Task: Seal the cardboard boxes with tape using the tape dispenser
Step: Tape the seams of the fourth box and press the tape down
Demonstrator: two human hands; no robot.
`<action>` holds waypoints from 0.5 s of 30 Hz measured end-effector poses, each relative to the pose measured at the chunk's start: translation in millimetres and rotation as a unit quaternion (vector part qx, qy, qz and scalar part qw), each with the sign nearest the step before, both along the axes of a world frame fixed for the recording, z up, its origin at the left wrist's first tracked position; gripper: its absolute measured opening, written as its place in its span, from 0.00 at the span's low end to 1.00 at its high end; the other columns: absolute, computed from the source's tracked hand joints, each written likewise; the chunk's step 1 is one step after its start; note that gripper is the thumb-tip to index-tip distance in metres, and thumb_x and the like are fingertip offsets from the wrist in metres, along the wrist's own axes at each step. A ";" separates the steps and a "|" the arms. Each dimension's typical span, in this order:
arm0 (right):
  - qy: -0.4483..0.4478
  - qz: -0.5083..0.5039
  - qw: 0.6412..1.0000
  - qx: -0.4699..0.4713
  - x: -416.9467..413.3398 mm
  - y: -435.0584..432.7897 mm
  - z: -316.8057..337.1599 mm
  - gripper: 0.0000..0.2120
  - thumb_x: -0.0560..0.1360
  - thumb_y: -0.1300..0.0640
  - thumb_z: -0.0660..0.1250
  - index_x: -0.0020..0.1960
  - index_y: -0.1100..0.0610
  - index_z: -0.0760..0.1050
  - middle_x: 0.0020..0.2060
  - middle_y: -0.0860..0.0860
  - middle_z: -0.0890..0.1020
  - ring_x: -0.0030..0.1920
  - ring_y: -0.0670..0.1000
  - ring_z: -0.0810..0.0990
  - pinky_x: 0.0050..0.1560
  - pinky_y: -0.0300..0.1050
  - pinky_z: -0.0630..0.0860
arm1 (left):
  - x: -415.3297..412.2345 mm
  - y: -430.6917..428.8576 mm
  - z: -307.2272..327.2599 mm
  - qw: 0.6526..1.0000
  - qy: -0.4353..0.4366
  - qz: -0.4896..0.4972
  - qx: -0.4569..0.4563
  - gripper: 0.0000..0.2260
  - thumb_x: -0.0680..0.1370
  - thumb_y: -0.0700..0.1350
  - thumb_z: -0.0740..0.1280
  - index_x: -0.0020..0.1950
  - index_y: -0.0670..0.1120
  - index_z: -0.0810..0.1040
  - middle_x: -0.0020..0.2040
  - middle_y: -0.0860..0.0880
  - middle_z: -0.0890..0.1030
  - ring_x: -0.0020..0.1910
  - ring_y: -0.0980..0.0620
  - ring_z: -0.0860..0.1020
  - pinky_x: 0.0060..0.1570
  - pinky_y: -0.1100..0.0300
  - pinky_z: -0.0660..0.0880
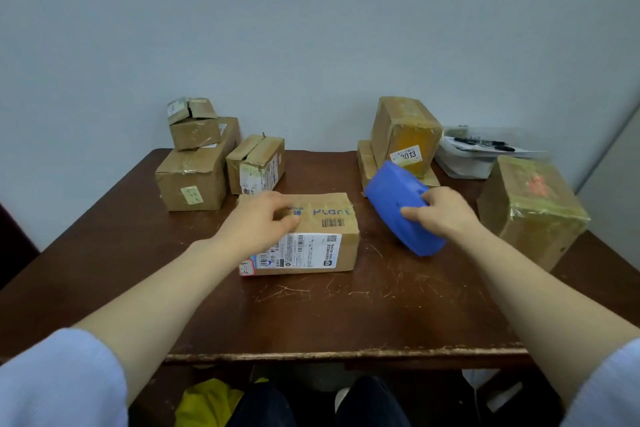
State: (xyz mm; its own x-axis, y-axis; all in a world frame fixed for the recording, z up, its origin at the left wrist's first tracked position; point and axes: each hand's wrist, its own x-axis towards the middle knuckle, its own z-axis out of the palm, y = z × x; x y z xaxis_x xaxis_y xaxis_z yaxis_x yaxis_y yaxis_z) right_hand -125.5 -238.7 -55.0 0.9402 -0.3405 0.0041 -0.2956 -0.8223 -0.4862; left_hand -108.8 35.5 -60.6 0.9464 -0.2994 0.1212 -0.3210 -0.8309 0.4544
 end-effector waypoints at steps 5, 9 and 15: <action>-0.146 -0.060 0.931 0.329 -14.5 -4.9 38.5 0.09 0.71 0.55 0.67 0.39 0.59 0.70 0.35 0.58 0.71 0.32 0.55 0.68 0.33 0.44 0.60 | 12.1 -8.9 30.1 0.973 0.017 0.076 -0.218 0.16 0.77 0.42 0.67 0.65 0.45 0.76 0.63 0.50 0.77 0.61 0.54 0.74 0.61 0.61 0.67; -0.168 -0.072 0.892 0.414 -14.7 0.1 58.9 0.15 0.73 0.46 0.69 0.37 0.56 0.75 0.33 0.54 0.79 0.30 0.53 0.76 0.34 0.43 0.71 | 10.1 -39.1 60.4 0.895 0.118 0.097 -0.419 0.10 0.79 0.42 0.63 0.58 0.42 0.78 0.50 0.49 0.81 0.48 0.53 0.76 0.42 0.62 0.73; -0.149 -0.019 0.911 0.384 -12.8 15.7 69.5 0.20 0.72 0.42 0.69 0.32 0.57 0.73 0.27 0.52 0.77 0.29 0.53 0.74 0.35 0.44 0.70 | 4.6 -54.9 87.6 0.817 0.325 0.124 -0.460 0.25 0.78 0.58 0.55 0.52 0.38 0.78 0.45 0.43 0.80 0.33 0.51 0.71 0.28 0.61 0.64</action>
State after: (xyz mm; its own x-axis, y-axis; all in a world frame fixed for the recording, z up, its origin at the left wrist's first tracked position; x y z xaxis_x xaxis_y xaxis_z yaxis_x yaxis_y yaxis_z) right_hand -138.4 -223.0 14.5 0.9240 -0.3824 0.0041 -0.0780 -0.1988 -0.9769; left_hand -104.1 -19.4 26.9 0.9183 -0.1534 -0.3651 0.3628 -0.0436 0.9309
